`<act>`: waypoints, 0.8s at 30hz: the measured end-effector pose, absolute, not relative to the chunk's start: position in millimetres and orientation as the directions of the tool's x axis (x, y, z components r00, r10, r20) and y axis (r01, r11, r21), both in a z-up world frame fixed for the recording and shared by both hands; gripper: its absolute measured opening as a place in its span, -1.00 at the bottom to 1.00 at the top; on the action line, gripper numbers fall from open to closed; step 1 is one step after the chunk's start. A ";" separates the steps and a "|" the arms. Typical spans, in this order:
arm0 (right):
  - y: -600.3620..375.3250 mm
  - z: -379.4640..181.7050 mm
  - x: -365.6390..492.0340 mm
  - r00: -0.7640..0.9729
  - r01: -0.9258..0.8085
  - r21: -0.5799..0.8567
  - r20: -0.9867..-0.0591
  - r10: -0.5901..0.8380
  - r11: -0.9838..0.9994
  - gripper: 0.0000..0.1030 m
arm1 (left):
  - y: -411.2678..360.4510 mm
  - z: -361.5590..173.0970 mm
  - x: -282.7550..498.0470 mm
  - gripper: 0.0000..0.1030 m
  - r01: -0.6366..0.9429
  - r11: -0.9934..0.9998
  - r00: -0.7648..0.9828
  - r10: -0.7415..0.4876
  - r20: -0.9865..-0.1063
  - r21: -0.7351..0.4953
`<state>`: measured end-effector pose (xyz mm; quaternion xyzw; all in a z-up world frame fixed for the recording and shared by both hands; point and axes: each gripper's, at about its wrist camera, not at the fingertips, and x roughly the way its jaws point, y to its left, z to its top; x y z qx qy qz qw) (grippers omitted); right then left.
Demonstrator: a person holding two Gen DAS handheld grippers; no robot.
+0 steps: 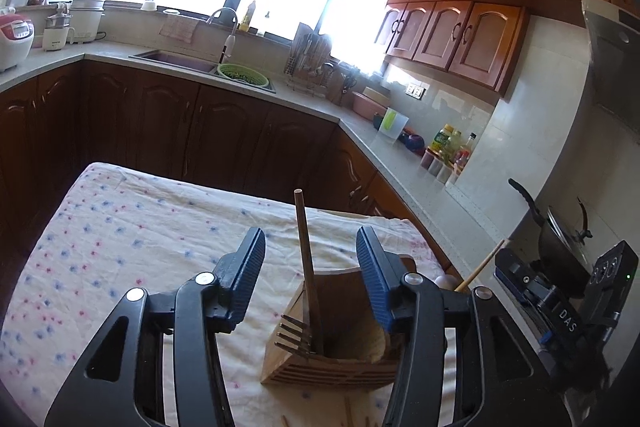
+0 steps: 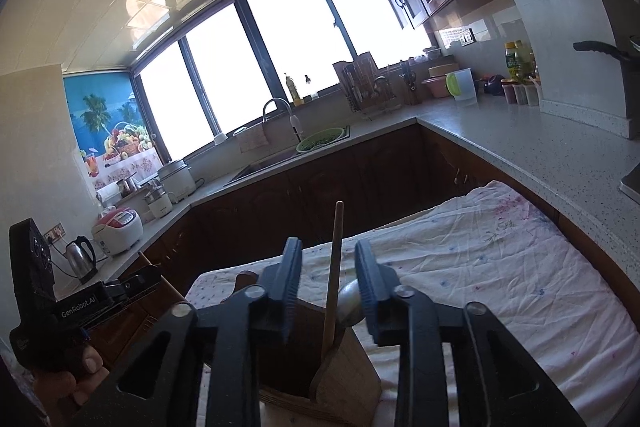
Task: Organize utensils
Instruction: 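Lower the chopsticks into the holder and open both tools, then move both open tools back to the thin metal chopsticks on the cloth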
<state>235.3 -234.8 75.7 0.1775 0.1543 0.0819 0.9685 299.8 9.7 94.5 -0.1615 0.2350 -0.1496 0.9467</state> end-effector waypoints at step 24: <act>-246.5 48.6 134.3 0.922 -0.079 0.412 -0.315 0.223 0.908 0.95 | 42.6 41.3 197.6 0.56 0.093 0.909 0.809 -0.307 -0.501 -0.406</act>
